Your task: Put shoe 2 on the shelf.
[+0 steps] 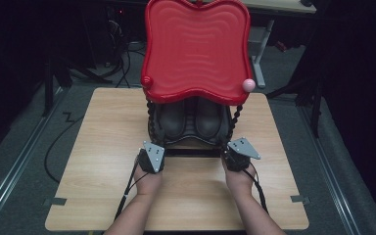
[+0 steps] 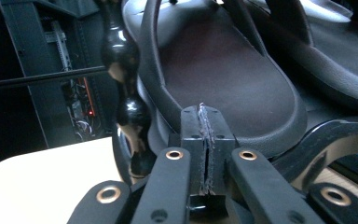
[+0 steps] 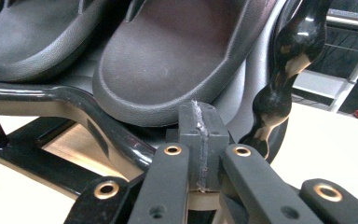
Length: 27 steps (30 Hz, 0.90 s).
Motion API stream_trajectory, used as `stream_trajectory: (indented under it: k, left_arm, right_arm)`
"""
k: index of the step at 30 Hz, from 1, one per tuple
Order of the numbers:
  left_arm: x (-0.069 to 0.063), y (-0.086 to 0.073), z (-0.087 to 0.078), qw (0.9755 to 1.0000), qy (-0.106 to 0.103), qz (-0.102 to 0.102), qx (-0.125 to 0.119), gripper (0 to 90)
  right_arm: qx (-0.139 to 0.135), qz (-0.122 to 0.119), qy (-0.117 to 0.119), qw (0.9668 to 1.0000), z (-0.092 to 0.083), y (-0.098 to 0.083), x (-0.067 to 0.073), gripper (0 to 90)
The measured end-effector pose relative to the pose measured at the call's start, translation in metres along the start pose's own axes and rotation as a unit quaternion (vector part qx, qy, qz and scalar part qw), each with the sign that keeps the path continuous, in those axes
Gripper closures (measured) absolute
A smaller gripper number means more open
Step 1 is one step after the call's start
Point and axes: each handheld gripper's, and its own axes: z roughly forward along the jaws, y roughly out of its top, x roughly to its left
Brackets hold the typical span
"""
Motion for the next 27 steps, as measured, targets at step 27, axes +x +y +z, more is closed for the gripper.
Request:
stream_trajectory:
  k: [27]
  left_arm:
    - [-0.009, 0.007, 0.007, 0.9996, -0.024, -0.001, 0.012, 86.2]
  right_arm:
    - [0.011, -0.010, 0.009, 0.9998, 0.012, 0.002, 0.012, 90.0]
